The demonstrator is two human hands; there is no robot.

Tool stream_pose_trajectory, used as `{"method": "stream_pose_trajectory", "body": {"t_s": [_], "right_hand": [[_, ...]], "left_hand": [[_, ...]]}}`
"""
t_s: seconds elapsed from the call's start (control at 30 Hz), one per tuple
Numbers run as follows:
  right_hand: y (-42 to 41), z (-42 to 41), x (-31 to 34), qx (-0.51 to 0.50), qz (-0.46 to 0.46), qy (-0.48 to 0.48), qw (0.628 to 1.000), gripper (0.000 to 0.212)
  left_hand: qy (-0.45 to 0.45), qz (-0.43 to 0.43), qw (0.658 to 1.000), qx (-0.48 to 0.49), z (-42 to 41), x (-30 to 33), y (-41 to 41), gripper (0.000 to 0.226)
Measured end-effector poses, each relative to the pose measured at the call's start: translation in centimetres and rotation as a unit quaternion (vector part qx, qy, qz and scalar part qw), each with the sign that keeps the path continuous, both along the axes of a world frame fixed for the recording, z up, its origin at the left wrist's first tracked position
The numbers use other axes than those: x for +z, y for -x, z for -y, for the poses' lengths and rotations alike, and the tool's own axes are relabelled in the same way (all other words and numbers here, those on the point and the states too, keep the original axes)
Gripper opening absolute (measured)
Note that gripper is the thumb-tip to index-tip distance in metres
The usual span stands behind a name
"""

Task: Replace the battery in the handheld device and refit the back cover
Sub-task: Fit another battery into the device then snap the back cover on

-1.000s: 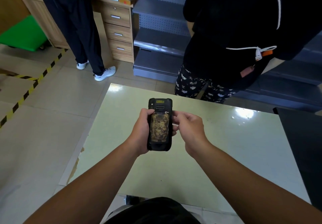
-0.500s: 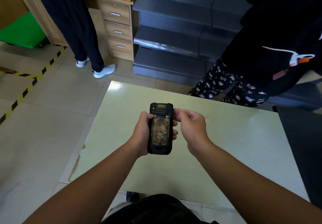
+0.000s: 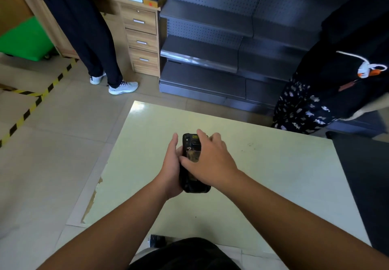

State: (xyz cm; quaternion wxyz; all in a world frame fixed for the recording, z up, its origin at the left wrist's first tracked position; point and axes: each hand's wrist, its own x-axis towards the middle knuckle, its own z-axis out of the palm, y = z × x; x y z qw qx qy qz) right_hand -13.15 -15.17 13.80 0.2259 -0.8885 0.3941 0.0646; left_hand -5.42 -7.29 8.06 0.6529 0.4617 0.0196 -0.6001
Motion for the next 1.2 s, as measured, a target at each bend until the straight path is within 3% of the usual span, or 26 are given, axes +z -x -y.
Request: {"method": "stream_pose_trajectory", "body": {"t_s": [0.2, 0.47, 0.53, 0.6, 0.63, 0.67, 0.7, 0.73, 0.77, 0.8, 0.87, 0.93, 1.2], "right_hand": [[-0.6, -0.1, -0.1, -0.008, -0.043, -0.01, 0.999, 0.067], [-0.9, -0.2, -1.5, -0.009, -0.062, -0.009, 0.998, 0.067], [-1.0, -0.2, -1.8, -0.008, -0.062, -0.003, 0.998, 0.067], [-0.9, 0.0, -2.1, -0.013, -0.06, 0.002, 0.998, 0.068], [-0.8, 0.2, -2.2, -0.017, -0.057, 0.002, 0.998, 0.068], [-0.7, 0.4, -2.4, -0.021, -0.056, 0.003, 0.998, 0.068], [-0.5, 0.5, -2.7, -0.023, -0.056, 0.004, 0.998, 0.068], [-0.4, 0.5, -3.1, -0.024, -0.057, 0.004, 0.998, 0.069], [-0.4, 0.5, -3.6, -0.026, -0.059, 0.002, 0.998, 0.069], [-0.5, 0.3, -4.2, -0.027, -0.063, -0.001, 0.998, 0.07], [-0.8, -0.1, -5.8, -0.029, -0.077, -0.009, 0.997, 0.073], [-1.2, -0.5, -7.7, -0.032, -0.09, -0.017, 0.995, 0.073], [-3.1, -1.3, -16.7, -0.049, -0.142, -0.022, 0.988, 0.078]], "left_hand": [[0.018, -0.036, 0.999, -0.006, -0.9, -0.5, 0.0, 0.095], [0.036, -0.06, 0.997, -0.013, -1.5, -0.9, 0.3, 0.09], [0.025, -0.023, 0.999, -0.043, -1.7, -1.3, 0.1, 0.083], [-0.026, 0.118, 0.988, -0.095, -2.4, -1.8, -0.3, 0.075], [-0.072, 0.251, 0.957, -0.126, -3.1, -2.4, -0.7, 0.066], [-0.12, 0.42, 0.886, -0.155, -4.0, -3.3, -1.2, 0.052], [-0.154, 0.574, 0.783, -0.186, -5.0, -4.6, -1.8, 0.037], [-0.163, 0.679, 0.686, -0.203, -6.1, -5.7, -2.1, 0.027], [-0.157, 0.736, 0.624, -0.21, -7.0, -6.7, -2.4, 0.022], [-0.153, 0.761, 0.59, -0.22, -7.6, -7.5, -2.5, 0.02], [-0.172, 0.779, 0.556, -0.235, -8.4, -8.5, -2.4, 0.02], [-0.188, 0.783, 0.544, -0.234, -8.8, -9.0, -2.6, 0.022], [-0.204, 0.776, 0.548, -0.235, -9.6, -12.3, -4.7, 0.025]]}}
